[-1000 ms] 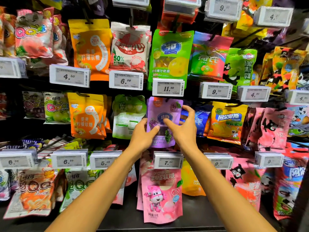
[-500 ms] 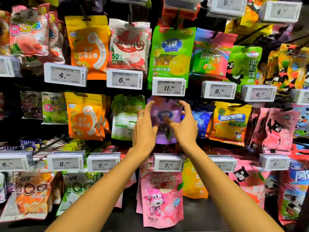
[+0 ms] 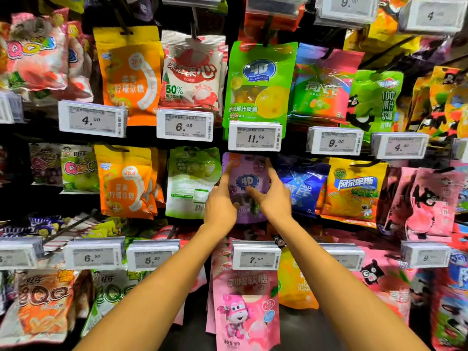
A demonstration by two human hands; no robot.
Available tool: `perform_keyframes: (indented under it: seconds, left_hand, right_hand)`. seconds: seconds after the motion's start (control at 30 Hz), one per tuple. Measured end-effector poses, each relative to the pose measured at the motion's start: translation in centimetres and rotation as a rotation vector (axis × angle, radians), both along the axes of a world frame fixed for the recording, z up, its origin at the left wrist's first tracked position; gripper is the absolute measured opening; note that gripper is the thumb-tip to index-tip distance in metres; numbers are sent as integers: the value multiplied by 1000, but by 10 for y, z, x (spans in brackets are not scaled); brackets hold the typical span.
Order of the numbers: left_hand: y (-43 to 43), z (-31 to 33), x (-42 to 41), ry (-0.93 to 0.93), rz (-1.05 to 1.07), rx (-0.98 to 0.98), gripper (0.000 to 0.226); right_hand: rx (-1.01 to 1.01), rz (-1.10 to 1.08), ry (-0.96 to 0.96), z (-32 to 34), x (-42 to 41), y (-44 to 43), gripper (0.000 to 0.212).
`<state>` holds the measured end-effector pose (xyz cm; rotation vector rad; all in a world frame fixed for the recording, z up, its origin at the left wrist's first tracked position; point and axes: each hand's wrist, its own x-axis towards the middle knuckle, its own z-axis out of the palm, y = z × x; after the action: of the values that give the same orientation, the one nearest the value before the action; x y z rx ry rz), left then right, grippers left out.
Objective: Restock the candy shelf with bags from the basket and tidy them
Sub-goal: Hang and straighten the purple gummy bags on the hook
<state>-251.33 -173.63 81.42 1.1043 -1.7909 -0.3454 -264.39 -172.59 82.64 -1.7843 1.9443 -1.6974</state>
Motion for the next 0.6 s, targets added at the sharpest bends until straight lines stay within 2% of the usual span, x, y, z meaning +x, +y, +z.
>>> perform_keyframes:
  seconds: [0.1, 0.2, 0.33, 0.43, 0.6]
  left_hand:
    - [-1, -4, 3, 41, -42, -11, 95]
    - [4, -6, 10, 57, -10, -7, 76]
    - [23, -7, 24, 152, -75, -49, 51]
    - [50, -11, 39, 228, -165, -50, 35]
    - [99, -38, 76, 289, -301, 10, 19]
  right_hand:
    - [-33, 64, -4, -5, -2, 6, 89]
    - [-35, 91, -12, -10, -3, 18, 85]
    - [-40, -25, 41, -14, 6, 47, 48]
    - [-106, -2, -8, -18, 25, 77, 23]
    - [-201, -1, 4, -47, 70, 128, 19]
